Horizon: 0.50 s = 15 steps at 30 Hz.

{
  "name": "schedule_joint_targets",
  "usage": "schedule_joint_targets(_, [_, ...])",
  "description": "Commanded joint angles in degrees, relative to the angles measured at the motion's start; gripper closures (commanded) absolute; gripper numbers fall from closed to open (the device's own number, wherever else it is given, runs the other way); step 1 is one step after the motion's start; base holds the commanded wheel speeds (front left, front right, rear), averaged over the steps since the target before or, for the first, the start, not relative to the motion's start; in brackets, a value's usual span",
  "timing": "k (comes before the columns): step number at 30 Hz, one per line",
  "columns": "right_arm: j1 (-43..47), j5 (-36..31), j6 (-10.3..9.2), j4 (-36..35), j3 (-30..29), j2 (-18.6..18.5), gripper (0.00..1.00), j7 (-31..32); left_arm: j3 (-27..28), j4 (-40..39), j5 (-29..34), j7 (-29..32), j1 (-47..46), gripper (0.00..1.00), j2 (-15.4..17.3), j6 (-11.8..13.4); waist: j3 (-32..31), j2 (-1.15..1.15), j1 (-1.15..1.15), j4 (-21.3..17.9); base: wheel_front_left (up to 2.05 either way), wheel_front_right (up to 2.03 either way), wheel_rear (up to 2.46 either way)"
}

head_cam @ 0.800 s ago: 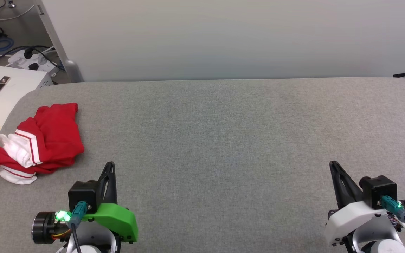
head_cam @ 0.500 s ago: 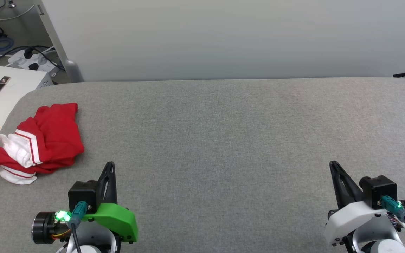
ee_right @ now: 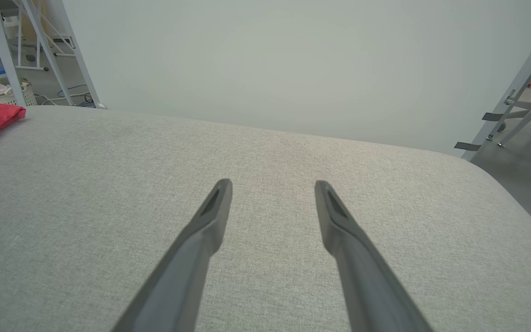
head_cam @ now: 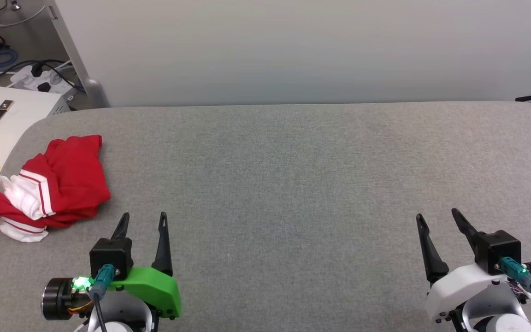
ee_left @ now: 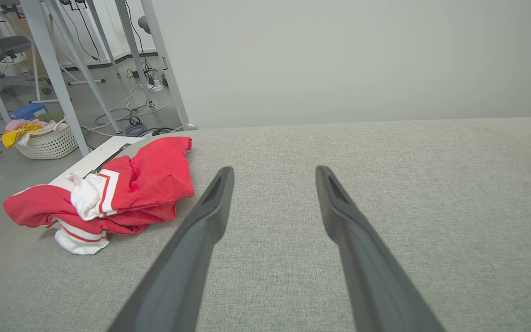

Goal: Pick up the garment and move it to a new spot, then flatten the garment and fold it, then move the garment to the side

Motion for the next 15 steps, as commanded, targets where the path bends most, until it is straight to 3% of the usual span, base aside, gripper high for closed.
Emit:
schedule_joint_targets(1, [-0.04,0.36,0.0,-0.16,-0.25,0.0,0.0,-0.43,-0.08,-0.2,-0.21,-0.45,-0.02,0.0,-0.01,0.36,0.03,0.0,0.0,0.0,0.0,0.0,0.0])
schedule_joint_targets(15, [-0.06,2.51,-0.01,-1.26,-1.03,0.01,0.0,-2.07,-0.66,-1.08,-0.8,-2.11,-0.02,0.0,-0.04,1.45,0.17,0.0,0.0,-0.03,0.0,0.0,0.0])
